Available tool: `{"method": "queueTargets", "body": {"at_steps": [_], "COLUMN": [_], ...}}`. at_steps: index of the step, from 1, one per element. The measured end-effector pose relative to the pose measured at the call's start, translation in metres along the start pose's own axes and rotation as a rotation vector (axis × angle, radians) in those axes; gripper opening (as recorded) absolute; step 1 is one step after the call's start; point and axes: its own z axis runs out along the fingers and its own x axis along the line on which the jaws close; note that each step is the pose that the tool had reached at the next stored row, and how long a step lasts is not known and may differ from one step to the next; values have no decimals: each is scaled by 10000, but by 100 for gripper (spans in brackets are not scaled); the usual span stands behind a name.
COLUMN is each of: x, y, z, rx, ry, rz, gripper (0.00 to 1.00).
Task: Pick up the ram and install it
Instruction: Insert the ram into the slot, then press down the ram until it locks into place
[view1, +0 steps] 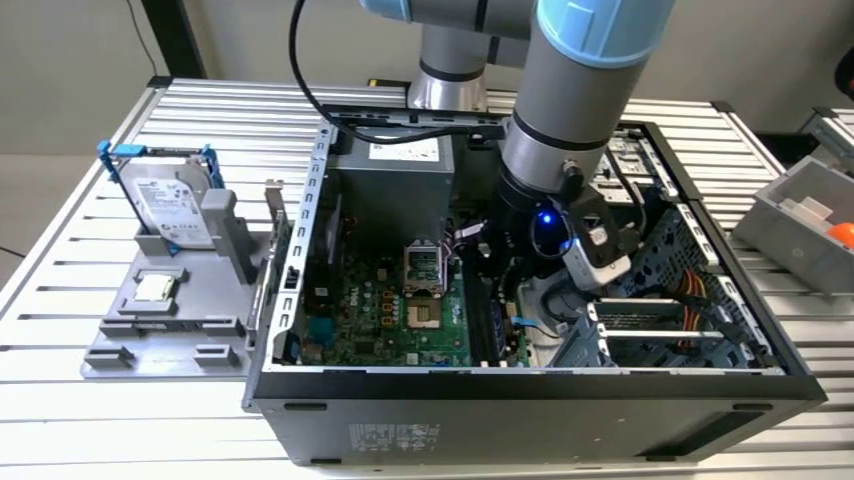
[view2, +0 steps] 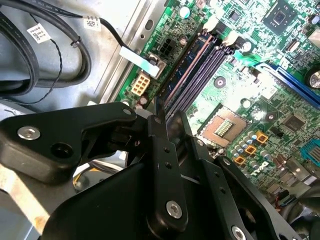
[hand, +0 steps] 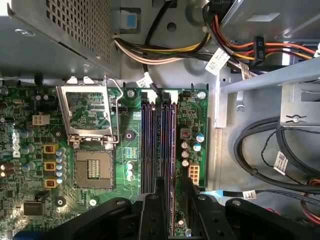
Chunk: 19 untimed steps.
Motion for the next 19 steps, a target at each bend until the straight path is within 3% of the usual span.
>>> {"method": "queueTargets", "body": {"at_steps": [8, 12, 19], "x": [1, 2, 2], "y": [-1, -3, -4], "z": [-48, -113, -172], "rx": [1, 1, 1], "ry": [1, 9, 10], "rz": [1, 2, 0], "gripper": [100, 100, 100]}}
